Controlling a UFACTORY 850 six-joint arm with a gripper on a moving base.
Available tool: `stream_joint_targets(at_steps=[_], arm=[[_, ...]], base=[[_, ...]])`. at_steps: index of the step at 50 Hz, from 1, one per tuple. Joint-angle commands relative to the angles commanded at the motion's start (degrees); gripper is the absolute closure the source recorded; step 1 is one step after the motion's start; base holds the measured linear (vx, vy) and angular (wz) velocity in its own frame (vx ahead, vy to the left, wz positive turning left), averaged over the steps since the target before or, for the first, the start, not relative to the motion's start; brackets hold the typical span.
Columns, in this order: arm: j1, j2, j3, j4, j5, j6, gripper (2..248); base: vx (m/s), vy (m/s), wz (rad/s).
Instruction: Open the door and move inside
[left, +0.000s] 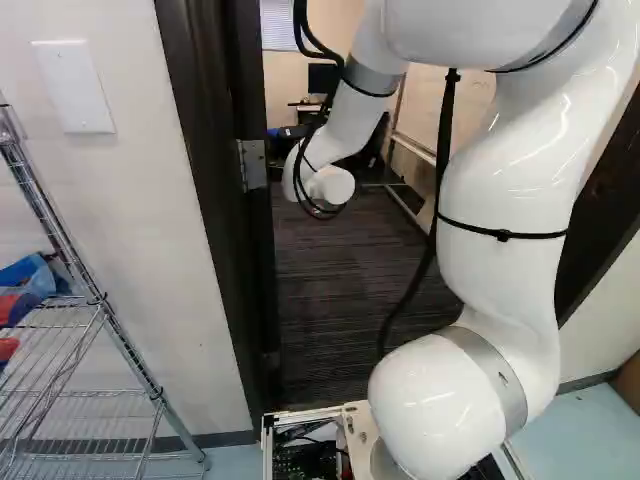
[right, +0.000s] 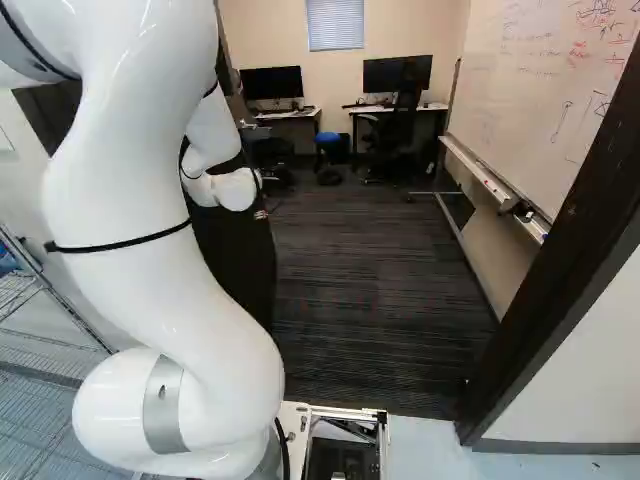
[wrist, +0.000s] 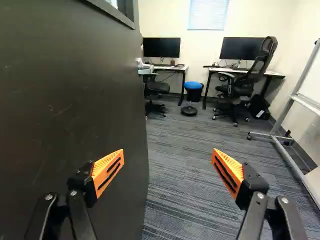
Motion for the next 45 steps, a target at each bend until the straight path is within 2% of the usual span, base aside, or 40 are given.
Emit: stream_joint_targets(at_steps=[15, 45], arm=[[-0.93, 0.37, 0.43, 0.0, 0.0, 0.0, 3], [-5.64, 1.86, 2.13, 0.0, 0.0, 0.0, 3]], base=[[0.0, 0.0, 0.0], [0.0, 0.0, 0.0]])
